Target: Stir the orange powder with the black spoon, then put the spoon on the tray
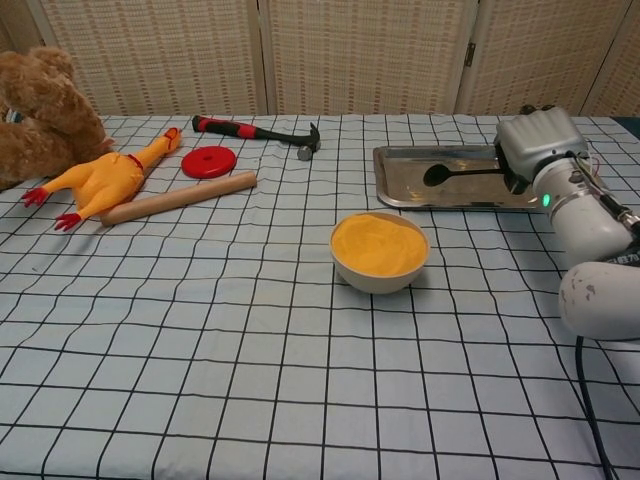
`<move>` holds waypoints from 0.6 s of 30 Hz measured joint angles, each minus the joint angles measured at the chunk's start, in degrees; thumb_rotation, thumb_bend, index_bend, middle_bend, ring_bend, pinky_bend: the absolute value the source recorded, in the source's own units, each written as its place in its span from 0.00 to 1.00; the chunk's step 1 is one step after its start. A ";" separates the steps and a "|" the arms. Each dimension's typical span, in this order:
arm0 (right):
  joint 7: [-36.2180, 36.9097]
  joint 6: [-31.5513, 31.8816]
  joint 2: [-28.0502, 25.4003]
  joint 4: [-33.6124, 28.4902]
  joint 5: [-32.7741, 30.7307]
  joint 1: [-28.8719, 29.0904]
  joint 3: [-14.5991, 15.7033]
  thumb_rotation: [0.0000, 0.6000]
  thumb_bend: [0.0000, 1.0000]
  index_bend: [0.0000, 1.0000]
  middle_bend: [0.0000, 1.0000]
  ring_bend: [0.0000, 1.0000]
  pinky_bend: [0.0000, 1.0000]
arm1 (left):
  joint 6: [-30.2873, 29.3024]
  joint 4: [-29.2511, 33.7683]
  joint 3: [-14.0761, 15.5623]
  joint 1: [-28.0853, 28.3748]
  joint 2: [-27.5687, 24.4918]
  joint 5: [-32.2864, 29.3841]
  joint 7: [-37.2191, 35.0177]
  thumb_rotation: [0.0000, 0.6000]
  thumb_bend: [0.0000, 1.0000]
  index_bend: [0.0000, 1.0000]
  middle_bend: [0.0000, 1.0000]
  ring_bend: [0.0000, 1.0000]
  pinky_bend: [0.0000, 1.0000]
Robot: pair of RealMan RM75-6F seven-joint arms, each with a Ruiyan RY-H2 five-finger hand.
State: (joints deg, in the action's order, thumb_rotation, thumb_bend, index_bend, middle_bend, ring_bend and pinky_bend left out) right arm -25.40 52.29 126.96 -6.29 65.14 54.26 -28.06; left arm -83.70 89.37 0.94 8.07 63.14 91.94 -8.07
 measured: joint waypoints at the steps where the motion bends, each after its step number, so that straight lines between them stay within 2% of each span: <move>1: 0.07 -0.55 0.09 0.05 -0.80 0.27 -0.64 1.00 0.39 0.93 0.31 0.06 0.13 | 0.08 0.02 0.05 0.02 -0.02 0.02 -0.05 1.00 0.42 0.05 0.01 0.00 0.10; 5: 0.07 -1.83 0.37 0.41 -2.68 1.32 -2.01 1.00 0.40 0.90 0.31 0.06 0.13 | 0.15 0.02 0.07 0.07 -0.08 0.03 -0.17 1.00 0.42 0.05 0.01 0.00 0.10; 8: -0.27 -2.27 0.41 0.56 -3.20 1.68 -2.25 1.00 0.39 0.83 0.31 0.06 0.13 | 0.14 0.04 0.05 0.05 -0.16 -0.06 -0.31 1.00 0.42 0.05 0.01 0.00 0.10; 11: -0.81 -2.82 0.39 0.63 -3.78 2.14 -2.51 1.00 0.39 0.68 0.31 0.06 0.13 | 0.18 0.02 0.04 0.05 -0.21 -0.13 -0.43 1.00 0.42 0.05 0.01 0.00 0.10; 13: -1.04 -3.08 0.36 0.59 -4.03 2.39 -2.54 1.00 0.39 0.53 0.31 0.06 0.13 | 0.22 -0.05 0.07 0.06 -0.19 -0.10 -0.50 1.00 0.42 0.05 0.01 0.00 0.10; 18: -1.98 -3.59 0.16 0.51 -4.37 2.70 -2.43 1.00 0.39 0.33 0.31 0.06 0.13 | 0.19 -0.11 0.06 0.12 -0.18 0.01 -0.70 1.00 0.42 0.05 0.01 0.00 0.10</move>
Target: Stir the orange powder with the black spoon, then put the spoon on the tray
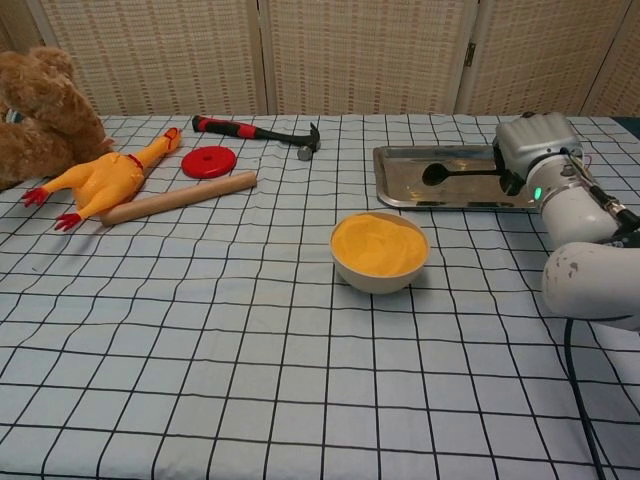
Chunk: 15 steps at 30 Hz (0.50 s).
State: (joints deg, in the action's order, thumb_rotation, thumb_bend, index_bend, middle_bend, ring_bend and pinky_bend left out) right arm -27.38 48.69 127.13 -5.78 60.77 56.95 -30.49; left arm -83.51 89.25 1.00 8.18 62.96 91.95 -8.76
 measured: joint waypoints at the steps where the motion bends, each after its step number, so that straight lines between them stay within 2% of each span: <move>1: -0.21 -0.08 -0.09 -0.04 -0.10 0.03 0.02 1.00 0.39 0.29 0.31 0.06 0.13 | 0.02 0.03 0.02 0.00 -0.02 0.01 -0.02 1.00 0.42 0.05 0.01 0.00 0.10; 5: -0.53 -0.28 -0.39 -0.32 -0.44 -0.02 0.04 1.00 0.39 0.20 0.30 0.05 0.13 | -0.05 0.04 0.09 -0.02 -0.08 0.15 -0.18 1.00 0.42 0.05 0.01 0.00 0.10; 15: 3.03 3.30 -1.53 -2.14 0.92 -1.60 1.78 1.00 0.39 0.16 0.27 0.05 0.13 | -0.55 0.07 0.10 -0.21 -0.15 0.34 -0.18 1.00 0.42 0.05 0.01 0.00 0.10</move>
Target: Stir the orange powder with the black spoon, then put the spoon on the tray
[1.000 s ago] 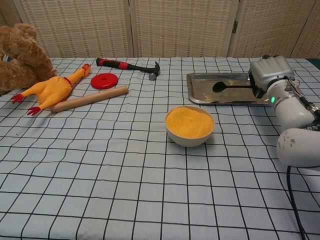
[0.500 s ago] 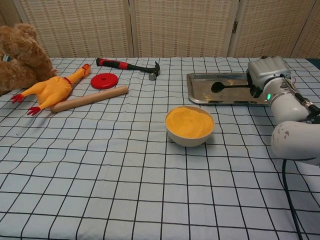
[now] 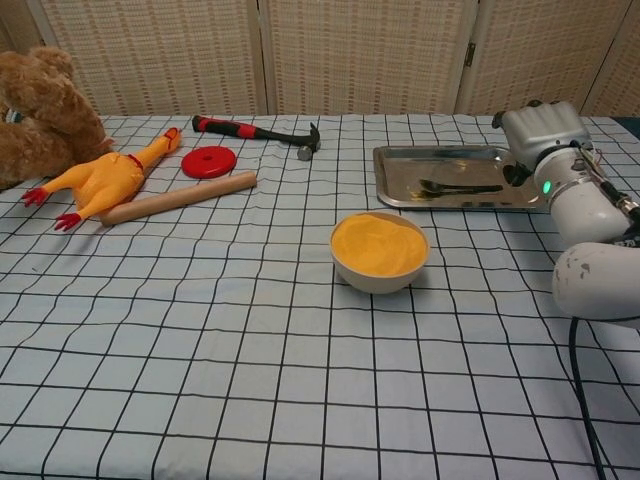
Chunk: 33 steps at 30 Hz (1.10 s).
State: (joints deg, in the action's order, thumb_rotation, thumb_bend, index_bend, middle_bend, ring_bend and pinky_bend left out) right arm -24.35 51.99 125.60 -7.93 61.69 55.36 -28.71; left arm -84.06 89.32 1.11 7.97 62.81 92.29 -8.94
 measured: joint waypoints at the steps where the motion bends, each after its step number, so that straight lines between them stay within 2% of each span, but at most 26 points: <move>1: 0.50 0.52 -0.14 -0.29 0.25 -0.26 0.25 1.00 0.39 0.15 0.26 0.05 0.13 | -0.03 0.00 -0.01 -0.01 -0.01 0.00 0.00 1.00 0.42 0.05 0.01 0.00 0.10; 3: 1.57 1.75 -0.43 -1.01 0.94 -0.97 0.92 1.00 0.39 0.11 0.21 0.03 0.11 | -0.23 -0.05 -0.07 -0.08 0.01 -0.02 0.11 1.00 0.42 0.05 0.01 0.00 0.10; 6: 5.12 6.56 -2.00 -4.68 3.72 -4.25 3.68 1.00 0.37 0.04 0.12 0.00 0.05 | -0.60 -0.16 -0.18 -0.19 0.22 0.03 0.67 1.00 0.42 0.03 0.01 0.00 0.10; 8: 7.04 10.99 -4.04 -9.57 5.76 -7.18 5.79 1.00 0.35 0.03 0.09 0.00 0.03 | -0.64 -0.16 -0.12 -0.23 0.34 0.14 0.99 1.00 0.42 0.02 0.01 0.00 0.10; 11: 7.75 15.68 -8.46 -20.10 8.11 -11.33 8.41 1.00 0.34 0.03 0.08 0.00 0.03 | -0.71 -0.09 -0.11 -0.26 0.46 0.21 1.49 1.00 0.42 0.02 0.01 0.00 0.10; 15: 6.63 19.75 -16.39 -39.22 10.39 -16.72 11.70 1.00 0.34 0.03 0.07 0.00 0.02 | -0.83 0.07 -0.15 -0.34 0.65 0.18 2.42 1.00 0.42 0.02 0.01 0.00 0.10; 18: 5.00 22.58 -23.83 -56.10 11.90 -21.09 14.61 1.00 0.34 0.03 0.07 0.00 0.02 | -1.04 0.25 -0.30 -0.47 0.83 -0.04 3.28 1.00 0.42 0.01 0.01 0.00 0.10; 22: 2.71 26.80 -35.85 -77.71 14.33 -28.32 20.13 1.00 0.34 0.03 0.06 0.00 0.00 | -1.42 0.23 -0.40 -0.63 1.30 0.02 4.52 1.00 0.42 0.00 0.01 0.00 0.10; 25: 1.69 31.11 -44.77 -88.12 17.00 -35.20 25.41 1.00 0.35 0.03 0.05 0.00 0.00 | -2.11 -0.01 -0.39 -0.89 1.88 0.32 5.42 1.00 0.42 0.00 0.01 0.00 0.10; 29: 1.30 37.68 -50.02 -93.09 20.18 -42.01 29.71 1.00 0.35 0.03 0.04 0.00 0.00 | -2.16 0.35 -0.59 -1.02 2.47 0.00 7.88 1.00 0.42 0.00 0.00 0.00 0.10; 33: 2.40 43.02 -49.14 -90.07 22.40 -46.33 30.90 1.00 0.35 0.03 0.04 0.00 0.00 | -2.73 -0.33 -0.53 -1.15 3.28 0.68 9.14 1.00 0.42 0.00 0.00 0.00 0.09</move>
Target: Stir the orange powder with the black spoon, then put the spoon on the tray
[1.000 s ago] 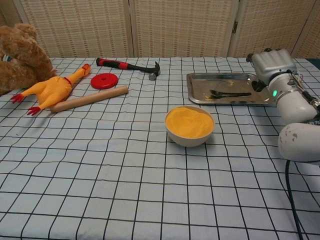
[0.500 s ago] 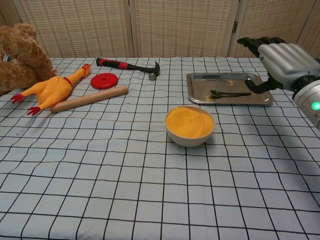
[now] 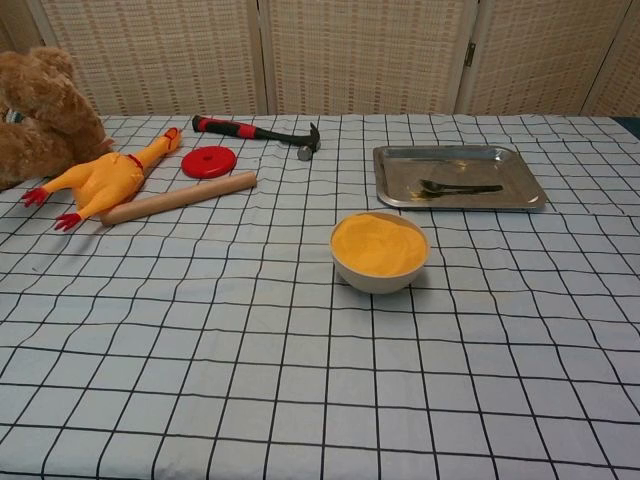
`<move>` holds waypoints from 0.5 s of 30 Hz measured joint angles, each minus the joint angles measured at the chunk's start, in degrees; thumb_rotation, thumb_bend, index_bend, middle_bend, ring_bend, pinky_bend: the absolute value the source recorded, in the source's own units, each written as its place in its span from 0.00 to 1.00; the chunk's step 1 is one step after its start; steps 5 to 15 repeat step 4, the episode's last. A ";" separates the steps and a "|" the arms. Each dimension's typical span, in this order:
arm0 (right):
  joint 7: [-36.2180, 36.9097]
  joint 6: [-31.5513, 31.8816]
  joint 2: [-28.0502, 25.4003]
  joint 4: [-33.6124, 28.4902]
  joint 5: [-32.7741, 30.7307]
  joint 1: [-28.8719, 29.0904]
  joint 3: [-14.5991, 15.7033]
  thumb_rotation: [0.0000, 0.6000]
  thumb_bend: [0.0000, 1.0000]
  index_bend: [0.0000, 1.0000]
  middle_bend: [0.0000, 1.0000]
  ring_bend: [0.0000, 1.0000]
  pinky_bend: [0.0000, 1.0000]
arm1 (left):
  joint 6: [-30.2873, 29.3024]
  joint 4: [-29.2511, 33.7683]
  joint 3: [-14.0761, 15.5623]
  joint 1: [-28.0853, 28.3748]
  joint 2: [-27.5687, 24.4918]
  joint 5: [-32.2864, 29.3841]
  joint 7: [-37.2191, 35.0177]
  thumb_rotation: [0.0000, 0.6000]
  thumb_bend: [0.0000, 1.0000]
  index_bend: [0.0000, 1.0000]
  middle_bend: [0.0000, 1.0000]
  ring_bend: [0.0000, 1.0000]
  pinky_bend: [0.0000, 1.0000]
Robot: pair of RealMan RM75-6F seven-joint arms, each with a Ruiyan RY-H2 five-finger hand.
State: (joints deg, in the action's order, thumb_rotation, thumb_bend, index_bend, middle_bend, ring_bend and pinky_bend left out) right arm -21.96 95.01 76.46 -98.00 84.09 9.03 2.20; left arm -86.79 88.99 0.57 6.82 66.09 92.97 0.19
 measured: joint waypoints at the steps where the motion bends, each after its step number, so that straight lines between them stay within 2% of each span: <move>1: 0.35 1.56 0.24 1.39 0.42 -0.96 0.06 1.00 0.35 0.03 0.04 0.00 0.00 | -0.08 -0.20 -0.01 -0.01 0.28 0.10 0.18 1.00 0.42 0.00 0.00 0.00 0.09; 4: 1.51 2.68 0.69 3.03 0.94 -2.52 -0.26 1.00 0.34 0.03 0.04 0.00 0.00 | -0.31 -0.23 -0.01 -0.08 0.43 0.32 0.42 1.00 0.42 0.00 0.00 0.00 0.09; 15: 1.51 2.68 0.69 3.03 0.94 -2.52 -0.26 1.00 0.34 0.03 0.04 0.00 0.00 | -0.31 -0.23 -0.01 -0.08 0.43 0.32 0.42 1.00 0.42 0.00 0.00 0.00 0.09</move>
